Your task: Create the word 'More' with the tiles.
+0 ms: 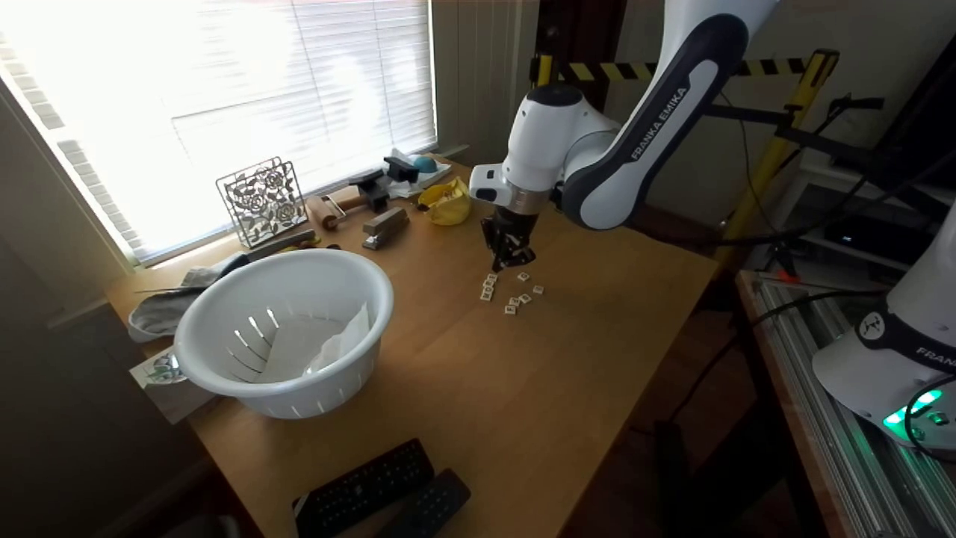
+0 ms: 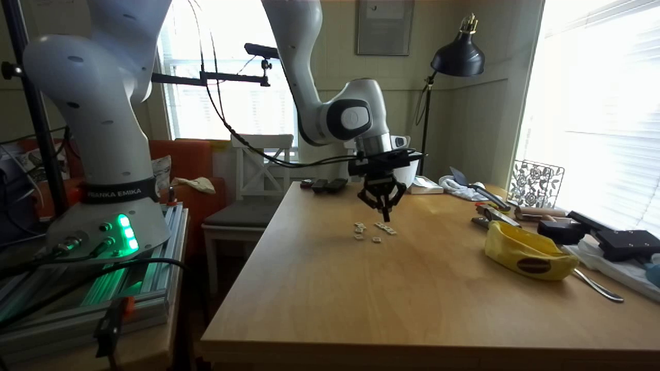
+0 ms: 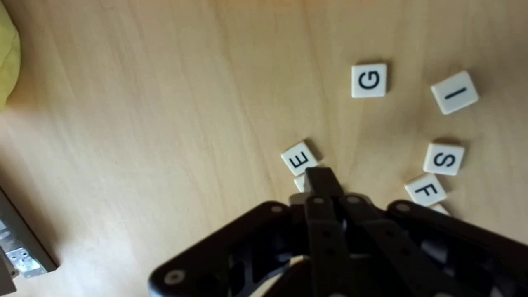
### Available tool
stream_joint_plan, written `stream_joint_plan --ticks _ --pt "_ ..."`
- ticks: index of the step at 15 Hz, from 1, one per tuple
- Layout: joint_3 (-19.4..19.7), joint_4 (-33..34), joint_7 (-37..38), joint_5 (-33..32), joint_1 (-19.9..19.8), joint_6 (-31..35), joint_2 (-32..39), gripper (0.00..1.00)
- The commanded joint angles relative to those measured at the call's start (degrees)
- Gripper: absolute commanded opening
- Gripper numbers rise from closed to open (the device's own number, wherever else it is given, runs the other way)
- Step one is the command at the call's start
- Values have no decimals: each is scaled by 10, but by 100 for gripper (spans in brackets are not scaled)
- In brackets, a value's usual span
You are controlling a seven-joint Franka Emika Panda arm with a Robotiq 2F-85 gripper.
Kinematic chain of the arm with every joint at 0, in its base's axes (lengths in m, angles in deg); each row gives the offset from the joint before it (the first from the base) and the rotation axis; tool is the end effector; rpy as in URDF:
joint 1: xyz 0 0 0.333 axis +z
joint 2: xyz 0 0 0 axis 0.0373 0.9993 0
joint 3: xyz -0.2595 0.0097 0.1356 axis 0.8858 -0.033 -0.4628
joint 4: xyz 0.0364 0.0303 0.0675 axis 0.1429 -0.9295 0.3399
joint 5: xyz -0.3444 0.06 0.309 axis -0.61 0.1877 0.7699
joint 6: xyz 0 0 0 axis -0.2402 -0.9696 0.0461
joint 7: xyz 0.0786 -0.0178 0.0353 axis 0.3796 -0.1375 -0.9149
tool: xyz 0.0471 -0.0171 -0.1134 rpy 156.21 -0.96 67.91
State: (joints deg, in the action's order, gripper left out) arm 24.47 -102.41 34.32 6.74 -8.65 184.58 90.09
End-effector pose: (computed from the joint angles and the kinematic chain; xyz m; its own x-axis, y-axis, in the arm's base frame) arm 0.5745 -0.1085 0.0677 0.5753 0.8179 0.0129 0.7891 -0.5591 0.2544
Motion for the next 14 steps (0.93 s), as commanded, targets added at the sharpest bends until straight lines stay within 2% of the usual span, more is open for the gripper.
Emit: stream_joint_plan --ticks 1,3,4,6,14 --pt "-28 -27 33 42 -8 -10 -34 0" --pt "-37 -32 57 64 -8 -12 -44 4" --pt "-43 -32 69 75 -9 -16 -47 27" --pt "-51 -33 90 94 -12 -21 -53 30" --pt "-44 -47 188 108 -1 -67 -93 86"
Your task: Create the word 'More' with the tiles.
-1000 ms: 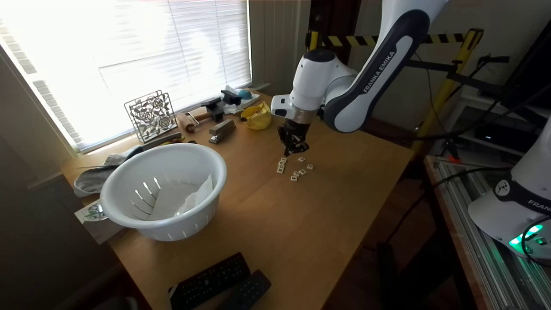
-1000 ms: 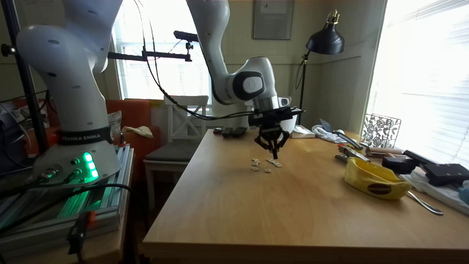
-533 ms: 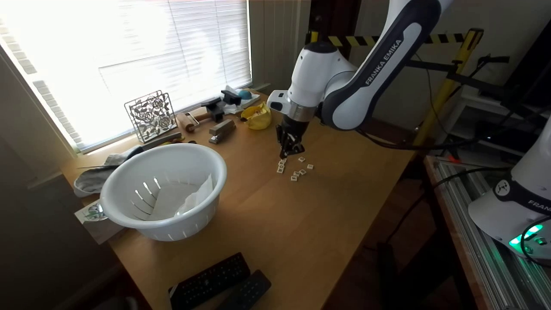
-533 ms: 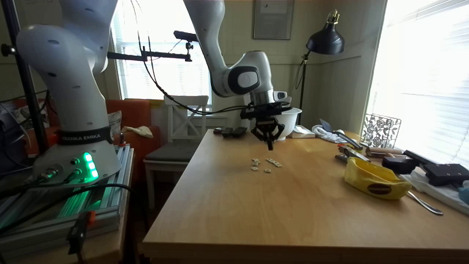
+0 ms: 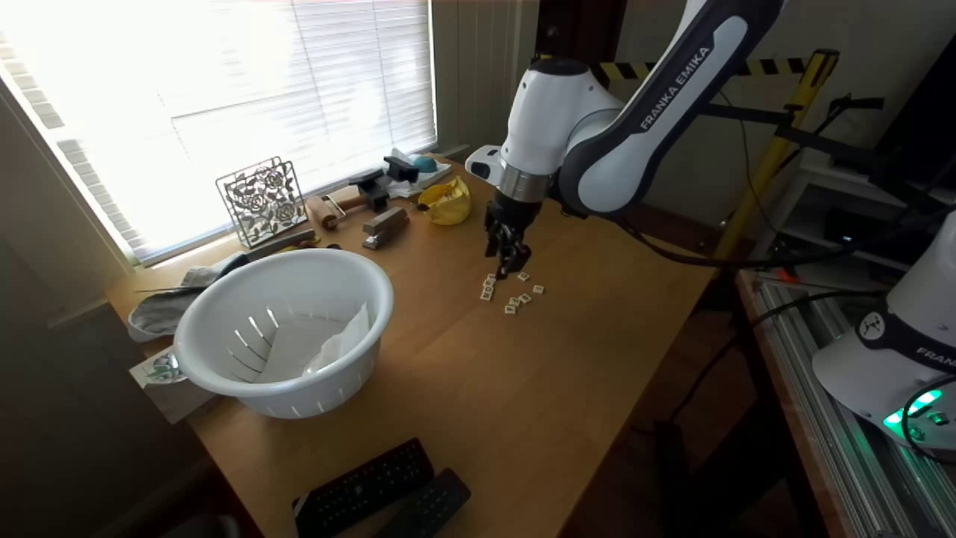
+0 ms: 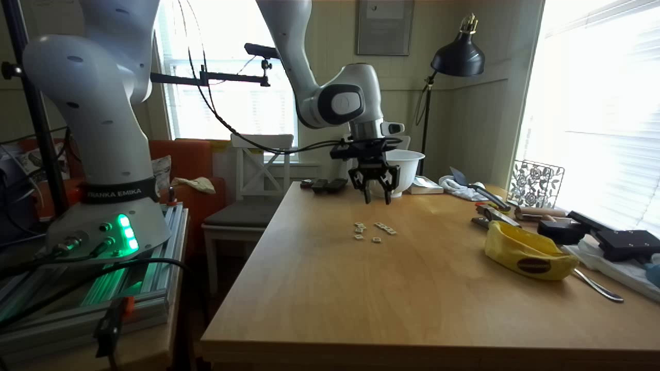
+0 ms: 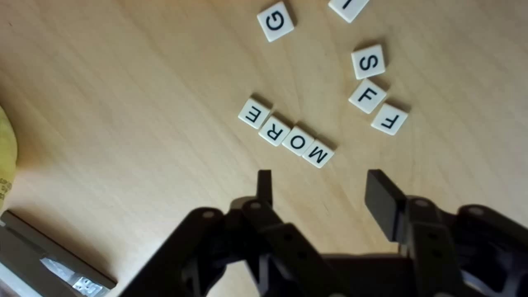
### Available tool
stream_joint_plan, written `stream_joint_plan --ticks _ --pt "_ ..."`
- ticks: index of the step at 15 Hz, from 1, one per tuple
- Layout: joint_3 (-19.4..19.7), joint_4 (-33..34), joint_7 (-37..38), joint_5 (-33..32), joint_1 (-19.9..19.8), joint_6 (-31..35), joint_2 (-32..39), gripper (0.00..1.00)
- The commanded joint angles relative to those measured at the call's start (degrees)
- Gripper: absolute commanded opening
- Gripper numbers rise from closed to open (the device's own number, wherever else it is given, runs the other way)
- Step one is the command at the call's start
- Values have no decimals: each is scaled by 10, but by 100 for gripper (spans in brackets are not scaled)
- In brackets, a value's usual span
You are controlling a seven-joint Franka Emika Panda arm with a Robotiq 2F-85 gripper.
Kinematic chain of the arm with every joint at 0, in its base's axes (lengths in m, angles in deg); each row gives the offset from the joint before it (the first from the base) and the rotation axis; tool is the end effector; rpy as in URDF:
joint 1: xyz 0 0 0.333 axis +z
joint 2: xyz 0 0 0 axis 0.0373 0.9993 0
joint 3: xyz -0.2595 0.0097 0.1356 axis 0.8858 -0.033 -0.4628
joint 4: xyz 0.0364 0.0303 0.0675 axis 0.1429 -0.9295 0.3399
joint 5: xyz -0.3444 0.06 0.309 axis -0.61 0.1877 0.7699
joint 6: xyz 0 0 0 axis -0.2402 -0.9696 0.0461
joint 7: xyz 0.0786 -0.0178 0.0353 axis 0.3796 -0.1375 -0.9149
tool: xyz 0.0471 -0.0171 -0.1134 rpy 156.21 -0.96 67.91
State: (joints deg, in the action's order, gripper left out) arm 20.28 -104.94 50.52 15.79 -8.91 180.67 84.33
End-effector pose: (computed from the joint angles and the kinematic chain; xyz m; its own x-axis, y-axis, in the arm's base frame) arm 0.5791 -0.0765 0.1035 0.8242 0.5495 0.1369 0.5252 -0.8321 0.1785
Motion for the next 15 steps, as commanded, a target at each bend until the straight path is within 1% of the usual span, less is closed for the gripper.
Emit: stream_joint_plan --ticks 1,2,3,7,10,12,13,14,15 --pt "-2 -22 33 20 3 -37 -40 92" --pt "0 -22 42 20 5 -43 -46 98" --pt "1 -22 49 23 7 -52 -51 100" --pt "-2 -20 60 42 8 -92 -72 100" --pt "9 -15 80 40 20 -126 -85 100" --pt "23 -5 113 26 32 -146 -86 100" --pt "36 -1 148 9 43 -159 -87 100" --pt "24 -2 102 27 31 -131 -75 100" --pt "30 0 116 25 37 -140 -77 100"
